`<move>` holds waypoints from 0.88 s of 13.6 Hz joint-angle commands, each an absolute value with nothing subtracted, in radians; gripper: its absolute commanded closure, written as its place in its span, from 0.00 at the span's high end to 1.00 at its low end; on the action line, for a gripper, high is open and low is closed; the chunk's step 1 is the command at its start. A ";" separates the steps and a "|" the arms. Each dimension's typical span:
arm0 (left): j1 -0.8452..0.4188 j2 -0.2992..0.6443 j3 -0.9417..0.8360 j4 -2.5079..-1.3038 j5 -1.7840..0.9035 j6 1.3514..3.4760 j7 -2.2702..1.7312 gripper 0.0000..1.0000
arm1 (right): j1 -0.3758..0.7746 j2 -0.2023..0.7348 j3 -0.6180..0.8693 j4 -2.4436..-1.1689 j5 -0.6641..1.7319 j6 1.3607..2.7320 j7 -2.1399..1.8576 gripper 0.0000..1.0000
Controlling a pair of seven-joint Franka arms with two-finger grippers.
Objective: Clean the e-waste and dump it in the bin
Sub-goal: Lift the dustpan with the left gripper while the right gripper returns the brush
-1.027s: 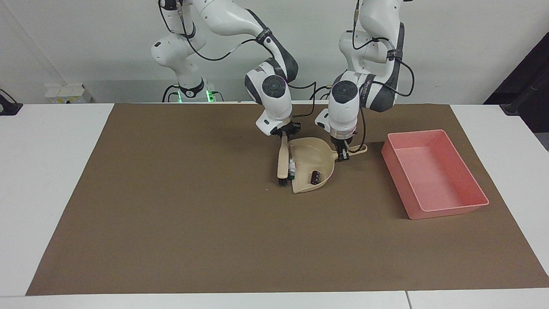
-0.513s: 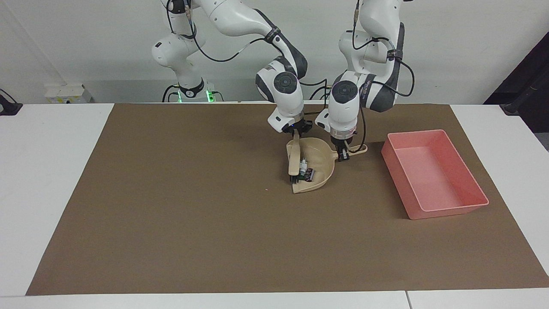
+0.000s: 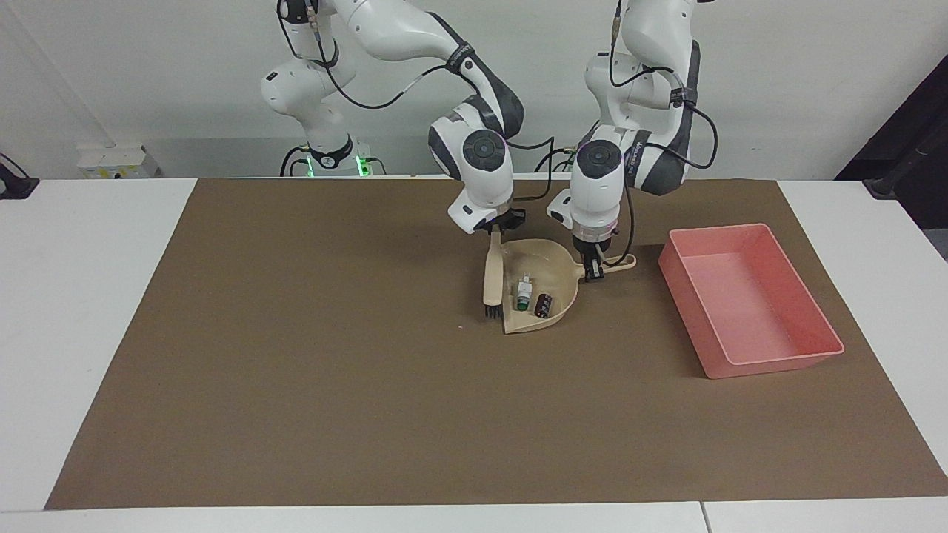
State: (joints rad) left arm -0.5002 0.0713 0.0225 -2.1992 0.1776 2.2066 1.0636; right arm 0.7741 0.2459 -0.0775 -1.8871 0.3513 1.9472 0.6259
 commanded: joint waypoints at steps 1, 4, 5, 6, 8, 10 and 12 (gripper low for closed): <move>-0.473 0.074 0.023 -2.221 0.181 2.264 1.106 0.00 | 0.715 0.166 -0.074 -1.905 0.324 1.853 0.551 0.00; -0.451 0.072 0.021 -2.218 0.106 2.269 1.179 0.00 | 0.574 0.088 -0.074 -1.919 0.246 1.703 0.409 0.00; -0.446 0.069 0.021 -2.218 0.057 2.267 1.224 0.00 | 0.525 0.063 -0.074 -1.927 0.217 1.657 0.364 0.00; -0.443 0.063 0.023 -2.218 0.034 2.266 1.254 0.00 | 0.484 0.043 -0.074 -1.942 0.180 1.625 0.313 0.00; -0.399 0.058 0.020 -2.215 0.003 2.264 1.313 0.00 | 0.410 -0.006 -0.074 -1.992 0.115 1.602 0.249 0.00; -0.388 0.040 0.023 -2.209 -0.057 2.257 1.368 0.00 | 0.350 -0.029 -0.074 -2.049 0.059 1.614 0.218 0.00; -0.341 0.020 0.020 -2.203 -0.060 2.246 1.390 0.00 | 0.258 -0.040 -0.074 -2.091 0.017 1.640 0.163 0.00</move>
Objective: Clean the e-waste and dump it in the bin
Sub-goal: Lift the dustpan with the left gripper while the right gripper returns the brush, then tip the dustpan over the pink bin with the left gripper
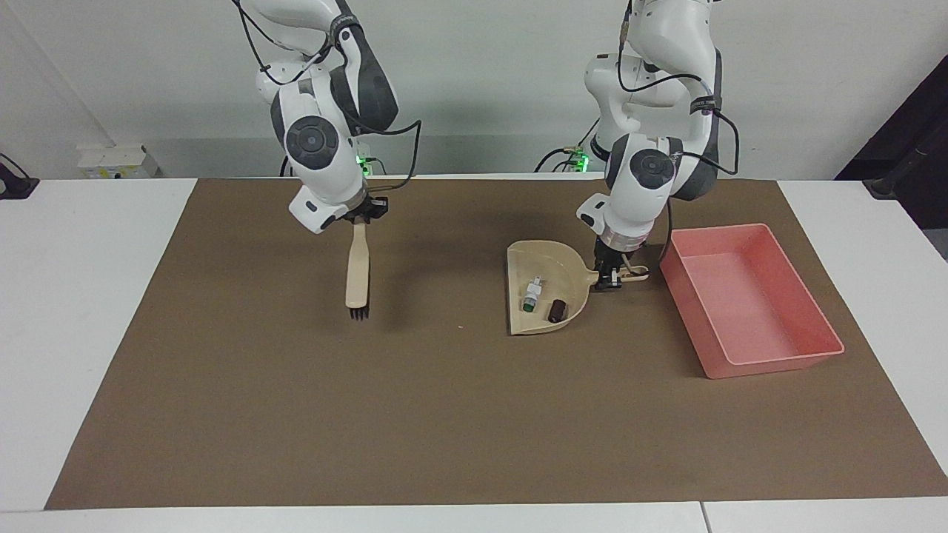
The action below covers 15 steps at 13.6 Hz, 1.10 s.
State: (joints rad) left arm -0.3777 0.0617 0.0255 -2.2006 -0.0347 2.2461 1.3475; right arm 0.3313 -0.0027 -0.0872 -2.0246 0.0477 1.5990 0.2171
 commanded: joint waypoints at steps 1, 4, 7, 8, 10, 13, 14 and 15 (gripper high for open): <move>-0.333 0.011 0.020 -2.194 -0.069 2.241 1.396 0.00 | 0.192 -0.043 -0.074 -2.106 0.014 1.664 0.103 0.00; -0.261 -0.014 0.021 -2.142 -0.135 2.146 1.491 0.00 | 0.121 -0.067 -0.074 -2.180 -0.023 1.693 0.078 0.00; -0.212 -0.021 0.028 -2.106 -0.198 2.094 1.569 0.00 | 0.030 -0.078 -0.074 -2.213 -0.052 1.727 -0.013 0.00; -0.177 -0.023 0.028 -2.094 -0.216 2.073 1.601 0.00 | 0.014 -0.078 -0.074 -2.236 -0.052 1.774 -0.043 0.00; -0.117 -0.021 0.031 -2.047 -0.268 2.014 1.685 0.00 | -0.006 -0.081 -0.074 -2.272 -0.052 1.810 -0.045 0.00; 0.009 -0.014 0.031 -1.985 -0.337 1.932 1.805 0.00 | -0.041 -0.097 -0.074 -2.330 -0.055 1.881 -0.109 0.00; 0.052 -0.011 0.034 -1.967 -0.374 1.904 1.846 0.00 | -0.051 -0.097 -0.074 -2.335 -0.055 1.882 -0.112 0.00; 0.095 -0.008 0.031 -1.957 -0.396 1.881 1.874 0.00 | -0.051 -0.095 -0.074 -2.335 -0.055 1.882 -0.115 0.00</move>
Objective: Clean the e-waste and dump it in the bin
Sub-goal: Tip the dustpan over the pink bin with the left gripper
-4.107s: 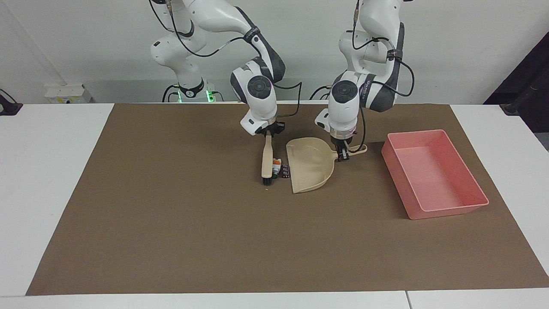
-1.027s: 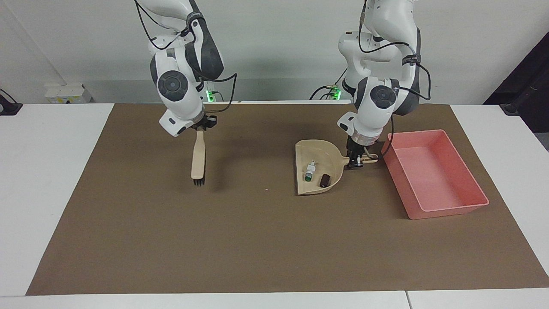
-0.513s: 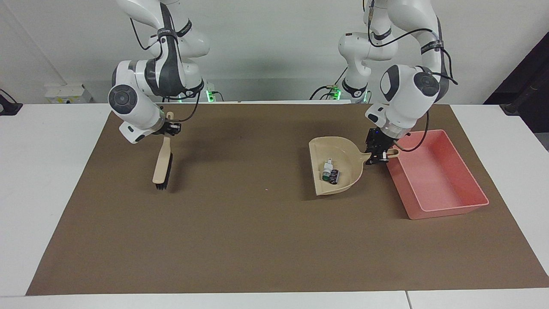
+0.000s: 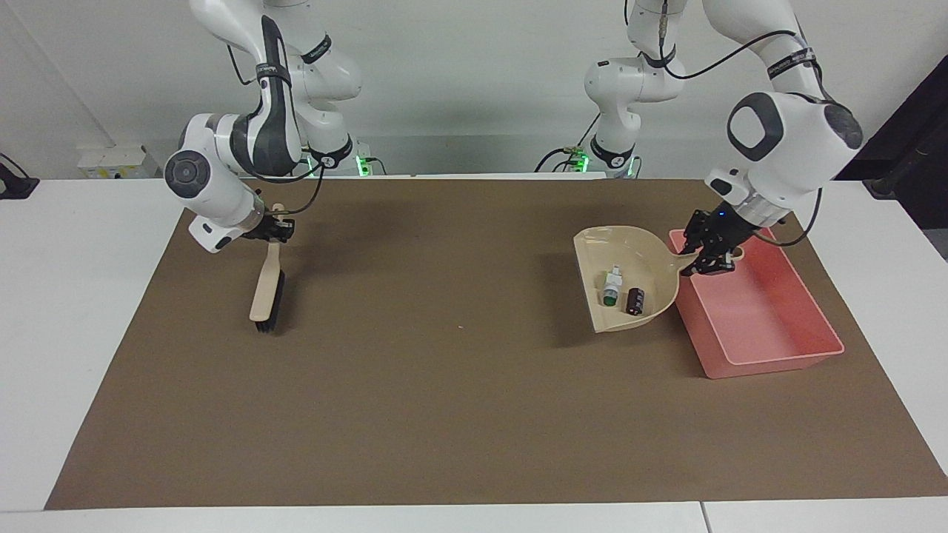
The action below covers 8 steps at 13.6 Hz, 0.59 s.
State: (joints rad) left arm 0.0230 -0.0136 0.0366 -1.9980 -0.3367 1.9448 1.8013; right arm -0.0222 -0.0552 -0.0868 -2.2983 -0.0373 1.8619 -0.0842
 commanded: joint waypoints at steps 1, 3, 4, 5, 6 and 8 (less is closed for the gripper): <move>0.127 -0.005 0.034 -1.936 -0.420 1.861 1.896 0.00 | -0.051 -0.095 -0.074 -2.336 -0.057 1.885 -0.115 0.00; 0.219 0.018 0.034 -1.878 -0.455 1.797 1.949 0.00 | -0.049 -0.097 -0.074 -2.344 -0.058 1.891 -0.115 0.00; 0.247 0.024 0.034 -1.853 -0.457 1.770 1.971 0.00 | -0.051 -0.097 -0.074 -2.345 -0.058 1.893 -0.115 0.00; 0.277 0.032 0.034 -1.835 -0.457 1.758 1.977 0.00 | -0.051 -0.098 -0.074 -2.355 -0.057 1.901 -0.115 0.00; 0.316 0.043 0.034 -1.810 -0.457 1.743 1.988 0.00 | -0.051 -0.100 -0.074 -2.362 -0.058 1.905 -0.115 0.00; 0.406 0.060 0.034 -1.761 -0.457 1.712 2.051 0.00 | -0.051 -0.101 -0.074 -2.368 -0.058 1.910 -0.115 0.00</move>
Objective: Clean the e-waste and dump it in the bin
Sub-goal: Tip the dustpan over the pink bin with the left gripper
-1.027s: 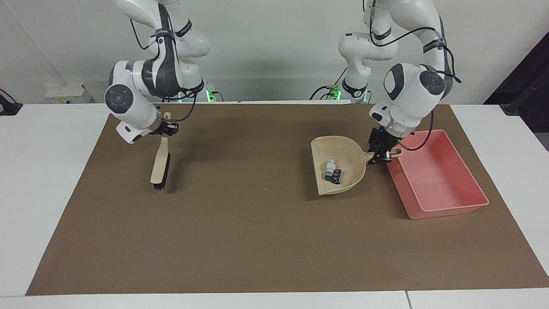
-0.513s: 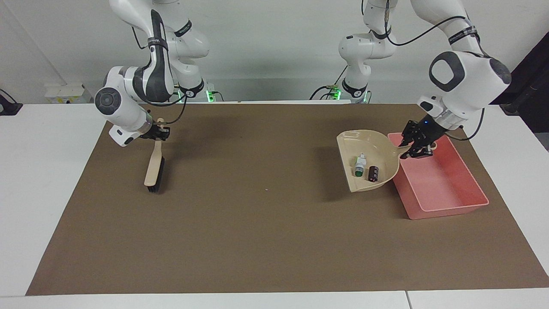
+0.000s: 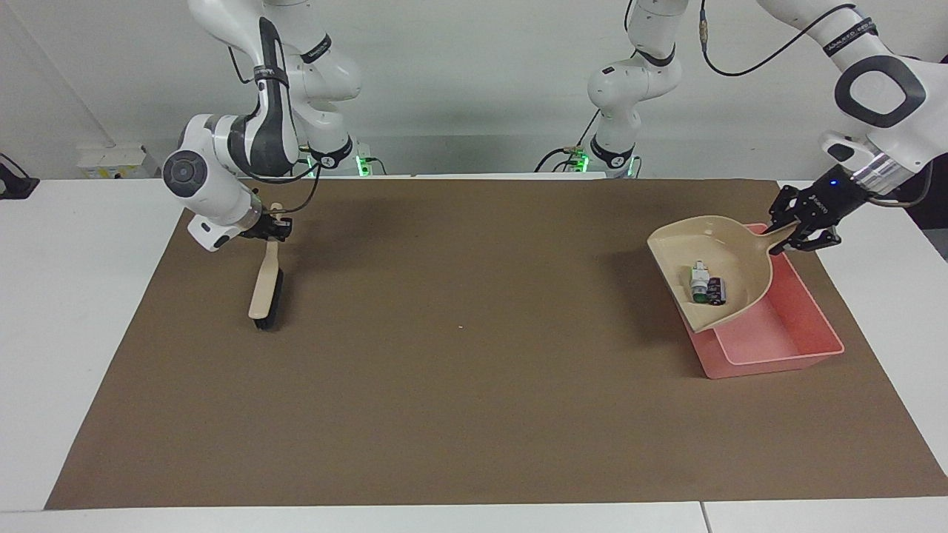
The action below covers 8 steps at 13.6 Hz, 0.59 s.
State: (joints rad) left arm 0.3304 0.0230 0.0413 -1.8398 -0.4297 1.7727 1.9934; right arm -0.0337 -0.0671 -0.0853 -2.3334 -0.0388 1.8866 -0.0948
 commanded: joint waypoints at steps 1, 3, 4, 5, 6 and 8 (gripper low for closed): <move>0.435 0.064 0.034 -1.749 -0.456 1.700 2.069 0.00 | -0.051 -0.098 -0.074 -2.370 -0.058 1.911 -0.115 0.00; 0.475 0.066 0.034 -1.735 -0.457 1.691 2.097 0.00 | -0.051 -0.095 -0.074 -2.370 -0.058 1.911 -0.115 0.00; 0.479 0.069 0.034 -1.721 -0.456 1.674 2.098 0.00 | -0.051 -0.095 -0.074 -2.372 -0.058 1.917 -0.115 0.00; 0.480 0.077 0.034 -1.703 -0.456 1.658 2.100 0.00 | -0.052 -0.097 -0.074 -2.375 -0.057 1.919 -0.115 0.00; 0.489 0.087 0.035 -1.674 -0.446 1.634 2.100 0.00 | -0.051 -0.098 -0.074 -2.381 -0.057 1.921 -0.115 0.00; 0.502 0.092 0.040 -1.654 -0.434 1.623 2.102 0.00 | -0.052 -0.100 -0.074 -2.388 -0.057 1.937 -0.115 0.09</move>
